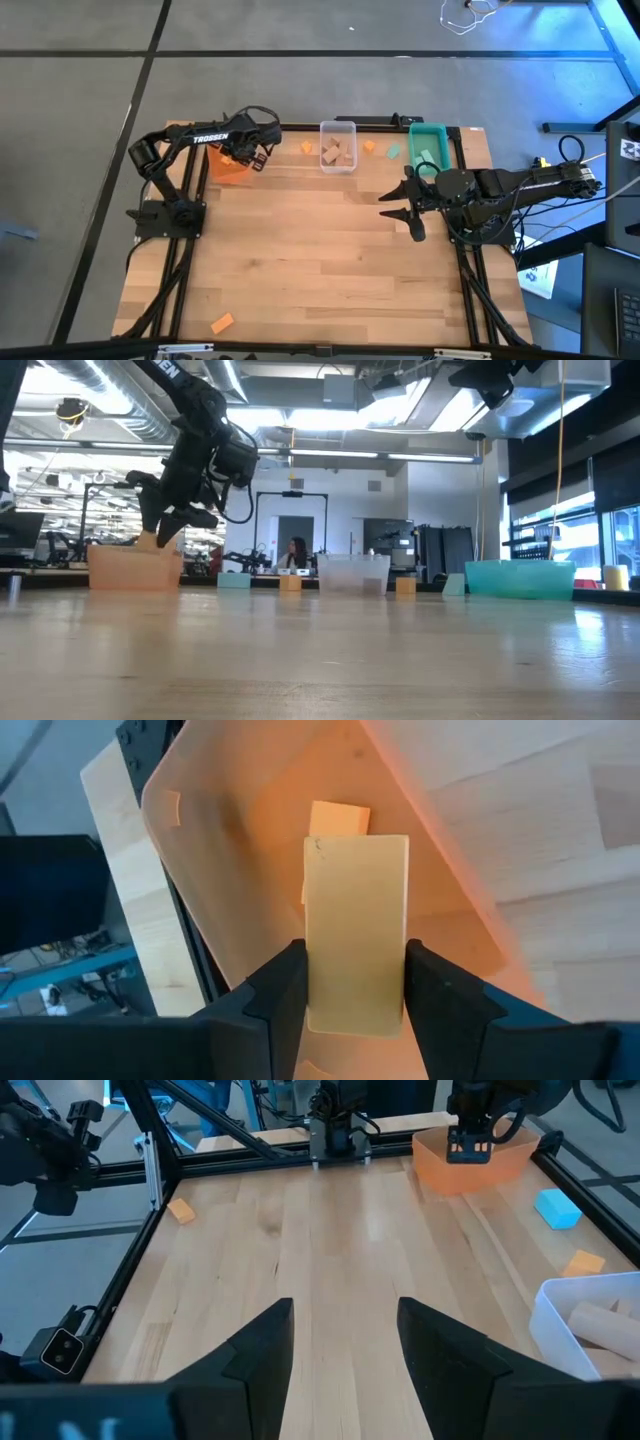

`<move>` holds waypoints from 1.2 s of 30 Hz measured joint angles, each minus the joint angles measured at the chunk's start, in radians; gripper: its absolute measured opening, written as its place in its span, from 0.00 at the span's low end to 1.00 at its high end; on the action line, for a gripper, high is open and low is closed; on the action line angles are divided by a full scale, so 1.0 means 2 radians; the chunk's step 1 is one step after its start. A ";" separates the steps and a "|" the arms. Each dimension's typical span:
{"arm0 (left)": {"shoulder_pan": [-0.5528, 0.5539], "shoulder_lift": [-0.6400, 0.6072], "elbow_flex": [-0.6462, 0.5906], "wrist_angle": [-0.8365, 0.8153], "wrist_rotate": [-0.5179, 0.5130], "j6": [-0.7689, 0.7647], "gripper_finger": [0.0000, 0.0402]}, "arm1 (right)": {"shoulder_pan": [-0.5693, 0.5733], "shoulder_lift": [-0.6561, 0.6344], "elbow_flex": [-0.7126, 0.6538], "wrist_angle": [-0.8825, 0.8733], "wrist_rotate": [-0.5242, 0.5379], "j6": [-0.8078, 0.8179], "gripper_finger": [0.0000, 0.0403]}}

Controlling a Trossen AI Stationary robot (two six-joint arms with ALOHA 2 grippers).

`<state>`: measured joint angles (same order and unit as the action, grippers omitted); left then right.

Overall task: Sort & place blocks by color
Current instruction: Put the orange block into the orange bin

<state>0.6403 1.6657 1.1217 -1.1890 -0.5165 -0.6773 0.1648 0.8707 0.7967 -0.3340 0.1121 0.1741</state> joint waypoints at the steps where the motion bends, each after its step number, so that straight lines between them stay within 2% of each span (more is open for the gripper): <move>1: 0.000 0.000 0.000 0.002 -0.001 0.000 0.36 | 0.000 0.000 0.000 0.000 0.000 0.000 0.45; 6: 0.000 0.000 0.000 0.010 -0.008 0.001 0.33 | 0.000 0.000 0.000 0.000 0.000 0.000 0.45; 28: 0.035 0.000 0.000 0.015 0.080 0.056 0.34 | 0.000 0.000 0.000 0.000 0.000 0.000 0.45; 36: 0.039 0.000 0.000 0.017 0.086 0.054 0.37 | 0.000 0.000 0.000 0.000 0.000 0.000 0.45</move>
<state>0.7187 1.6657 1.1213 -1.1545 -0.3451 -0.5699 0.1649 0.8706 0.7967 -0.3341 0.1123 0.1738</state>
